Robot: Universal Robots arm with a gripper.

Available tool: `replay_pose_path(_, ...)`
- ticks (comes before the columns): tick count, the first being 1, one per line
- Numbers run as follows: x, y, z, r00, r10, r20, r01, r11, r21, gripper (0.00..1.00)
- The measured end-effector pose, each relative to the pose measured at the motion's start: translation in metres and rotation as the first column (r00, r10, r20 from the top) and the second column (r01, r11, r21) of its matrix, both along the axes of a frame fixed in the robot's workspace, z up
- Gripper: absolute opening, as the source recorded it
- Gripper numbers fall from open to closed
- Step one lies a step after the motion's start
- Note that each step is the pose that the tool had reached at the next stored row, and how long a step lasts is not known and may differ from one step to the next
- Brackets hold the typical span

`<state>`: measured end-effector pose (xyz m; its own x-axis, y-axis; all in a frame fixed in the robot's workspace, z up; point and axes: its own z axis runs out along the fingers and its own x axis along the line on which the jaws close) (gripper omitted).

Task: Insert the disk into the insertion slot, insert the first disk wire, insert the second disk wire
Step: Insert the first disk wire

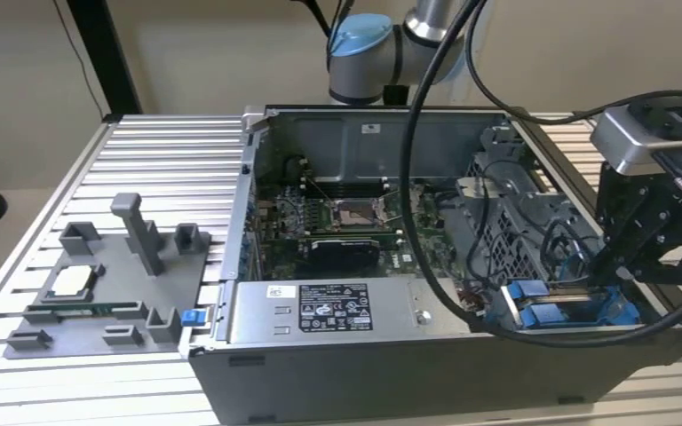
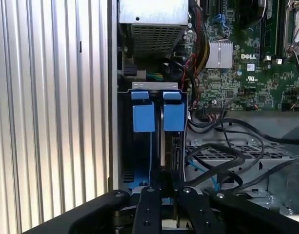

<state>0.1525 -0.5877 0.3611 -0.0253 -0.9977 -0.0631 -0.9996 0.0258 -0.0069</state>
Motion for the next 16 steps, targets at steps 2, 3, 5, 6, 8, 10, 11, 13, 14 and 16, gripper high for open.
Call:
replay_pose_path(2,0.002,0.005,-0.0029,1.0,0.0,0.0,0.0,1.0,-0.0001,0.0)
replay_pose_path(3,0.003,0.007,-0.0039,1.0,0.0,0.0,0.0,1.0,-0.0001,0.0)
replay_pose_path(5,0.007,0.0103,-0.0048,1.0,0.0,-0.0004,0.0,1.0,-0.0004,0.0)
replay_pose_path(6,0.008,0.0115,-0.0053,1.0,0.0,-0.002,0.0,1.0,-0.0023,0.0)
replay_pose_path(8,0.008,0.014,-0.0067,0.9999,-0.002,-0.01,0.002,1.0,-0.0042,0.0)
replay_pose_path(10,0.009,0.0196,-0.0086,0.9998,-0.002,-0.0194,0.002,1.0,-0.0049,0.0)
replay_pose_path(11,0.009,0.0204,-0.0092,0.9998,-0.003,-0.0199,0.002,1.0,-0.005,0.0)
replay_pose_path(13,0.009,0.0207,-0.0108,0.9998,-0.003,-0.02,0.002,1.0,-0.0047,0.0)
replay_pose_path(14,0.009,0.0207,-0.011,0.9998,-0.002,-0.02,0.002,1.0,-0.0051,0.0)
replay_pose_path(16,0.009,0.0206,-0.0117,0.9998,-0.003,-0.0201,0.003,1.0,-0.0051,0.0)
